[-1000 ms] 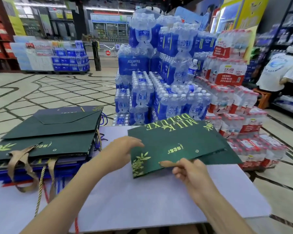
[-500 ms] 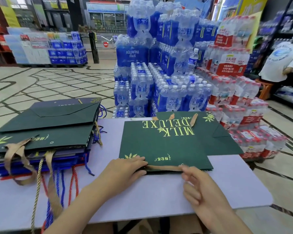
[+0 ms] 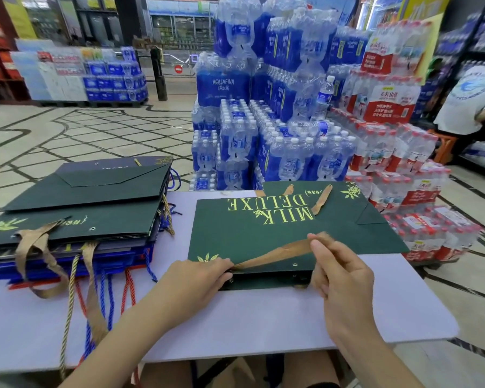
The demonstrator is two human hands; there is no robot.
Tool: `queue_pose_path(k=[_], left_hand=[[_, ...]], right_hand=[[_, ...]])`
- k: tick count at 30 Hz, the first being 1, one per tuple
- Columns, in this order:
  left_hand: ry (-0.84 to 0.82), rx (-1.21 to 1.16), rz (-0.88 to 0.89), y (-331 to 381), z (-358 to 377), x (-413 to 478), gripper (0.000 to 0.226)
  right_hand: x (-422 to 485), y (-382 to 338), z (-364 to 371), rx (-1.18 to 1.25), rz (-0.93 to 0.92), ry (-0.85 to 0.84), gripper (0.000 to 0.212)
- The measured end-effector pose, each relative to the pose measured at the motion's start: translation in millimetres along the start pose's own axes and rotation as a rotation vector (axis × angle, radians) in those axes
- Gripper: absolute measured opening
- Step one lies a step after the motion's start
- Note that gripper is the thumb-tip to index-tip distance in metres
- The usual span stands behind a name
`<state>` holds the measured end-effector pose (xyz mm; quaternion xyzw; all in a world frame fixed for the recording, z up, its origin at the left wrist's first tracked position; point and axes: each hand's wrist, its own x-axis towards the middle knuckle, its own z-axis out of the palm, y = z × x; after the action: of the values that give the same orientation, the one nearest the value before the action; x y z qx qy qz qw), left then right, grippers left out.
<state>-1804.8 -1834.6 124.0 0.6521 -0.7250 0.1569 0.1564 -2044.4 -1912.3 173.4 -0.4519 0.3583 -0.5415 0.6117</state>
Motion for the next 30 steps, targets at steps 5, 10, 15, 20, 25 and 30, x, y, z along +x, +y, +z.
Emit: queue_pose_path(k=[5, 10, 15, 20, 25, 30], left_hand=[[-0.084, -0.073, 0.009, -5, -3, -9, 0.029], [-0.144, -0.030, 0.004, 3, -11, -7, 0.032], [-0.228, -0.300, -0.232, 32, -28, 24, 0.059], [-0.177, -0.931, -0.284, 83, -13, 61, 0.036], [-0.070, -1.100, -0.496, 96, -1, 68, 0.007], [-0.052, -0.959, -0.380, 84, -7, 65, 0.011]], right_hand=[[29, -3, -8, 0.317, 0.197, 0.002, 0.017], [30, -7, -5, -0.030, -0.032, 0.089, 0.024], [19, -11, 7, -0.355, -0.009, -0.113, 0.018], [22, -1, 4, -0.391, 0.050, -0.131, 0.029], [25, -7, -13, -0.544, 0.012, -0.114, 0.021], [41, -1, -35, -0.951, -0.185, -0.080, 0.018]])
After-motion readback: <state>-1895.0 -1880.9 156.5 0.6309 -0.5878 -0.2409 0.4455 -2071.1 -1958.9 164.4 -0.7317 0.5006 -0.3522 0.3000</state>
